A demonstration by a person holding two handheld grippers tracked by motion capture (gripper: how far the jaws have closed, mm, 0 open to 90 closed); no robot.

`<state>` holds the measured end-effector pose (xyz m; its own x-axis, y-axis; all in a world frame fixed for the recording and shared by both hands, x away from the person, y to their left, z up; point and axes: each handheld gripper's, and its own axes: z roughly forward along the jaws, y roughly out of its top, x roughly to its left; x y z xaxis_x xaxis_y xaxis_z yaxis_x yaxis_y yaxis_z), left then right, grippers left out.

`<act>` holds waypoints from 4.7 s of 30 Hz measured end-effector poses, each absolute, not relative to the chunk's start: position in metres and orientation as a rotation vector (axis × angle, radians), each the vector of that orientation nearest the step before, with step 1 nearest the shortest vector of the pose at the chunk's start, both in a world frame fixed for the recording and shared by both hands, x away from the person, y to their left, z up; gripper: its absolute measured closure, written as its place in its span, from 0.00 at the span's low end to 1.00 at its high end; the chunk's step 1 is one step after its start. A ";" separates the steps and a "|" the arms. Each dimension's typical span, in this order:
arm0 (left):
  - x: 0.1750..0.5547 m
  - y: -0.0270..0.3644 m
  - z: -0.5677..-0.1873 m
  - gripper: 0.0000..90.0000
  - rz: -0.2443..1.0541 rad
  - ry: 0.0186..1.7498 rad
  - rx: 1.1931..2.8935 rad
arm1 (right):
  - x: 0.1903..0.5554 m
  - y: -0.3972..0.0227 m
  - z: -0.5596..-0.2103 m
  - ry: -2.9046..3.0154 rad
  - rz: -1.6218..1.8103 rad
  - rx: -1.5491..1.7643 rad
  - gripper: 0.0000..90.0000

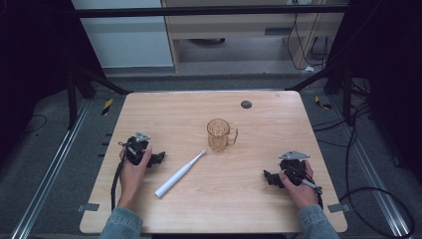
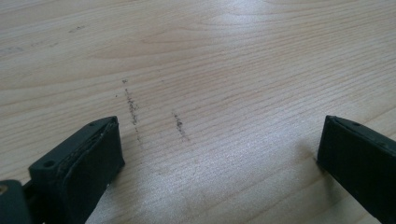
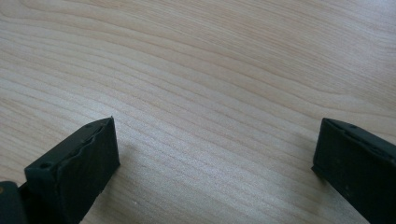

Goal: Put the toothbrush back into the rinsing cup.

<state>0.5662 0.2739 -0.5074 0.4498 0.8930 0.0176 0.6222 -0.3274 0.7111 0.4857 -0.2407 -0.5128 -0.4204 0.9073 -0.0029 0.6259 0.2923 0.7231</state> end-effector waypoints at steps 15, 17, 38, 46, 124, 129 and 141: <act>0.558 0.272 -0.494 0.04 0.623 1.254 2.087 | 0.486 -0.241 -0.513 2.152 0.918 1.373 0.00; 0.553 0.272 -0.482 0.04 0.645 1.238 2.085 | 0.486 -0.241 -0.513 2.152 0.918 1.374 0.00; 0.501 0.230 -0.430 0.05 0.592 1.133 2.274 | 0.486 -0.241 -0.513 2.153 0.918 1.373 0.00; 0.493 0.213 -0.433 0.07 0.538 1.056 2.359 | 0.486 -0.241 -0.513 2.154 0.918 1.370 0.00; 0.521 0.157 -0.458 0.59 0.208 0.894 2.650 | 0.486 -0.241 -0.513 2.155 0.918 1.370 0.00; 0.524 0.155 -0.463 0.61 0.194 0.905 2.646 | 0.486 -0.241 -0.513 2.155 0.918 1.369 0.00; 0.529 0.152 -0.469 0.66 0.206 0.936 2.615 | 0.486 -0.241 -0.513 2.155 0.916 1.370 0.00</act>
<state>0.5292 0.1524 -0.4691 0.7706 0.6371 0.0176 0.5854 -0.7185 0.3757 0.4861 -0.2410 -0.5127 -0.4223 0.9064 -0.0045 0.6259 0.2952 0.7219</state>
